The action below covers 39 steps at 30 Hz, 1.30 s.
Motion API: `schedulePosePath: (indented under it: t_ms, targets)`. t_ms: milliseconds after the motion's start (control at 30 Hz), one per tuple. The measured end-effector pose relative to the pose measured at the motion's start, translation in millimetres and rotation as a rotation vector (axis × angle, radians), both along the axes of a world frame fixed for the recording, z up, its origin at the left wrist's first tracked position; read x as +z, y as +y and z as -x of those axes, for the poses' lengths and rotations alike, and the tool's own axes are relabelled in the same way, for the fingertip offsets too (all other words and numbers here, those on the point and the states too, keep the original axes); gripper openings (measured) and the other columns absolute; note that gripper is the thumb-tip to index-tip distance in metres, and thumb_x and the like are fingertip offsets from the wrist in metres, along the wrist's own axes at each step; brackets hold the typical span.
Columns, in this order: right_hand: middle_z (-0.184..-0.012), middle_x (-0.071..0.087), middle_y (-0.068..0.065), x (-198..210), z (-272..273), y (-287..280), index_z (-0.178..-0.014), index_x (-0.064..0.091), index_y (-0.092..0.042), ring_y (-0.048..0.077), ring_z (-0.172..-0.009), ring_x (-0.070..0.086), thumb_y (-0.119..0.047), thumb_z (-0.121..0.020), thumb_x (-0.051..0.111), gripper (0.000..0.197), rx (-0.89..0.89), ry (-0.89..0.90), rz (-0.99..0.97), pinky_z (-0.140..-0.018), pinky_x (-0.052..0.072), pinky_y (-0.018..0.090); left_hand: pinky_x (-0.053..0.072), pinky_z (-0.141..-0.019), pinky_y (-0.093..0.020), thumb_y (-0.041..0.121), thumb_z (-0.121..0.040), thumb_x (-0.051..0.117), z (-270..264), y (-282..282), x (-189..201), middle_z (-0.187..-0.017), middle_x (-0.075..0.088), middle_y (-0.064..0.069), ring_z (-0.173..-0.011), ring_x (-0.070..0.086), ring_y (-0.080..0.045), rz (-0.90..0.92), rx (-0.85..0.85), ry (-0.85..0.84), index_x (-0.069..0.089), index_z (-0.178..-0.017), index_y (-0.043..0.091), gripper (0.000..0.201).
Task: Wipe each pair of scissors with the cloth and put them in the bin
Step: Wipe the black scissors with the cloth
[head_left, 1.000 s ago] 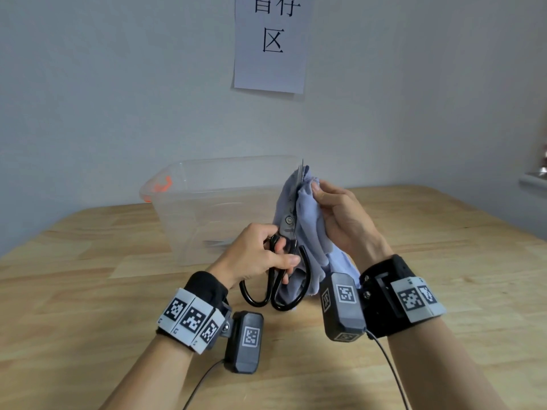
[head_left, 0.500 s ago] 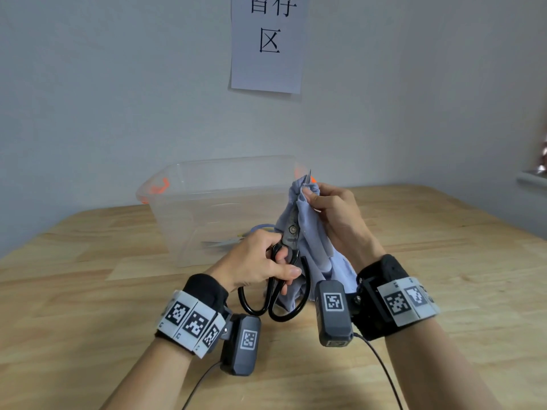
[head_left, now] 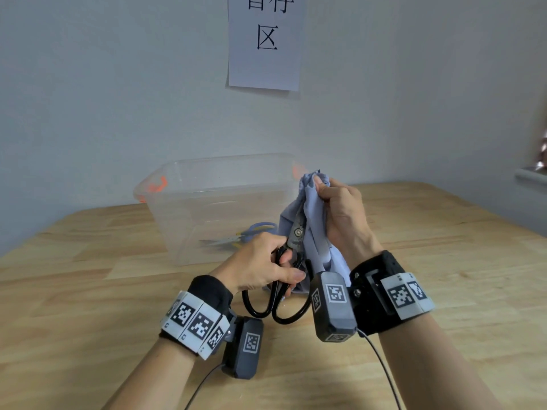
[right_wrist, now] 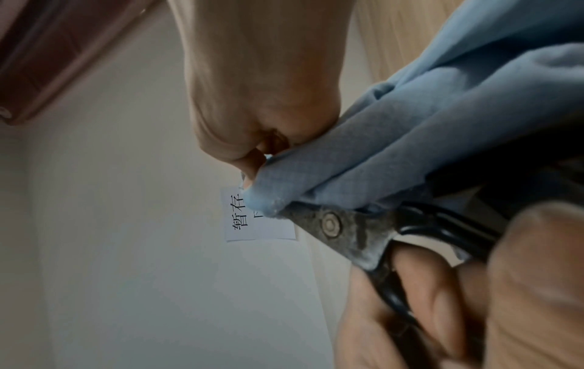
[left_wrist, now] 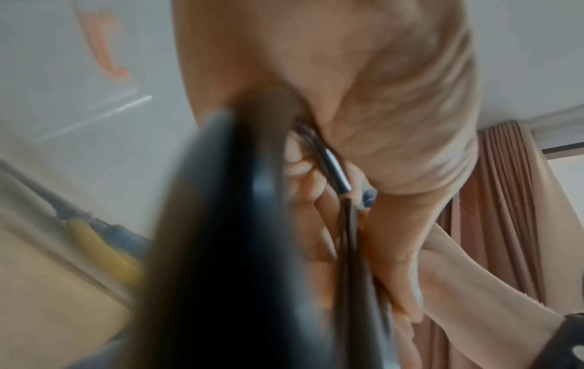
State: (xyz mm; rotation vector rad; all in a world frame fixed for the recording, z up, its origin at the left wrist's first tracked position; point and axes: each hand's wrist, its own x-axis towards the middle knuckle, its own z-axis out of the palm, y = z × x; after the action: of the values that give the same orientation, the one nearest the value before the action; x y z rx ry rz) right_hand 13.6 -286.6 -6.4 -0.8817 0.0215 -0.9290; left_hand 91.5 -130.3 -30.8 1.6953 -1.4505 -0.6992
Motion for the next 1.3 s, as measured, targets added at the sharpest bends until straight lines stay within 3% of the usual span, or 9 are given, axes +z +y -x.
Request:
schedulePosePath:
  t_ms: [167, 300, 400, 500, 700, 900, 1067, 1200, 1300]
  targets:
    - [-0.072, 0.066, 0.006, -6, -7, -4, -0.058, 0.071, -0.015, 0.018, -0.07, 0.063, -0.001, -0.079, 0.059, 0.028, -0.055, 0.044, 0.011, -0.066, 0.053, 0.024, 0.046, -0.059, -0.025, 0.001, -0.087, 0.073, -1, 1, 4, -0.056, 0.062, -0.003, -0.061, 0.068, -0.028, 0.002, -0.006, -0.034, 0.034, -0.072, 0.014, 0.043]
    - [-0.069, 0.066, 0.007, -5, -5, -5, -0.068, 0.064, -0.004, 0.017, -0.065, 0.063, 0.008, -0.094, 0.047, 0.033, -0.076, 0.039, 0.003, -0.062, 0.054, 0.024, 0.048, -0.062, -0.031, 0.0, -0.086, 0.073, -1, 1, 6, -0.057, 0.064, -0.006, -0.061, 0.067, -0.031, 0.009, 0.001, -0.057, 0.035, -0.071, 0.014, 0.043]
    - [-0.067, 0.064, 0.005, -4, -4, -5, -0.069, 0.058, -0.004, 0.016, -0.063, 0.063, 0.008, -0.095, 0.043, 0.033, -0.06, 0.006, -0.016, -0.06, 0.053, 0.024, 0.049, -0.065, -0.036, -0.001, -0.086, 0.073, -1, 1, 5, -0.058, 0.063, -0.01, -0.061, 0.066, -0.033, 0.0, -0.001, -0.038, 0.035, -0.072, 0.013, 0.042]
    - [-0.067, 0.064, 0.006, -5, -6, -4, -0.066, 0.06, -0.006, 0.016, -0.062, 0.062, 0.007, -0.096, 0.044, 0.036, -0.087, 0.015, -0.028, -0.06, 0.053, 0.025, 0.049, -0.062, -0.034, 0.001, -0.085, 0.074, -3, 1, 6, -0.057, 0.062, -0.007, -0.061, 0.068, -0.032, -0.011, 0.014, -0.061, 0.037, -0.073, 0.012, 0.04]
    - [-0.063, 0.064, 0.003, 1, -4, 1, -0.075, 0.05, -0.004, 0.011, -0.056, 0.064, 0.007, -0.099, 0.037, 0.03, -0.095, -0.014, -0.107, -0.055, 0.053, 0.02, 0.05, -0.066, -0.062, 0.003, -0.084, 0.075, -4, 2, 5, -0.058, 0.064, -0.007, -0.061, 0.068, -0.032, -0.025, 0.013, -0.036, 0.037, -0.073, 0.014, 0.041]
    - [-0.058, 0.063, 0.001, 4, -2, -4, -0.073, 0.05, -0.006, 0.011, -0.056, 0.062, 0.012, -0.098, 0.032, 0.035, -0.141, -0.061, -0.139, -0.054, 0.051, 0.02, 0.051, -0.066, -0.04, 0.003, -0.084, 0.076, -2, 6, 6, -0.062, 0.061, -0.01, -0.056, 0.067, -0.02, -0.045, 0.011, -0.072, 0.038, -0.071, 0.013, 0.041]
    - [-0.065, 0.065, 0.003, -2, 4, -11, -0.058, 0.067, -0.014, 0.015, -0.062, 0.063, 0.004, -0.099, 0.043, 0.051, -0.163, 0.041, -0.041, -0.066, 0.054, 0.028, 0.054, -0.066, -0.04, -0.002, -0.084, 0.073, -3, 5, 7, -0.058, 0.058, -0.008, -0.057, 0.067, -0.024, 0.012, 0.059, -0.026, 0.038, -0.07, 0.012, 0.041]
    - [-0.063, 0.064, 0.005, -6, 0, -1, -0.071, 0.061, -0.004, 0.017, -0.06, 0.061, 0.002, -0.099, 0.045, 0.033, -0.212, 0.178, 0.03, -0.062, 0.052, 0.028, 0.055, -0.065, -0.044, -0.005, -0.083, 0.074, -5, 5, 9, -0.061, 0.057, -0.015, -0.058, 0.068, -0.028, 0.095, 0.115, 0.024, 0.039, -0.069, 0.012, 0.041]
    - [-0.07, 0.066, 0.006, -6, 1, 2, -0.067, 0.066, -0.007, 0.018, -0.07, 0.062, 0.006, -0.097, 0.044, 0.039, -0.158, 0.189, 0.056, -0.072, 0.052, 0.029, 0.055, -0.065, -0.042, -0.005, -0.083, 0.074, -8, 6, 9, -0.061, 0.058, -0.014, -0.058, 0.068, -0.027, 0.165, 0.159, 0.041, 0.04, -0.069, 0.012, 0.041]
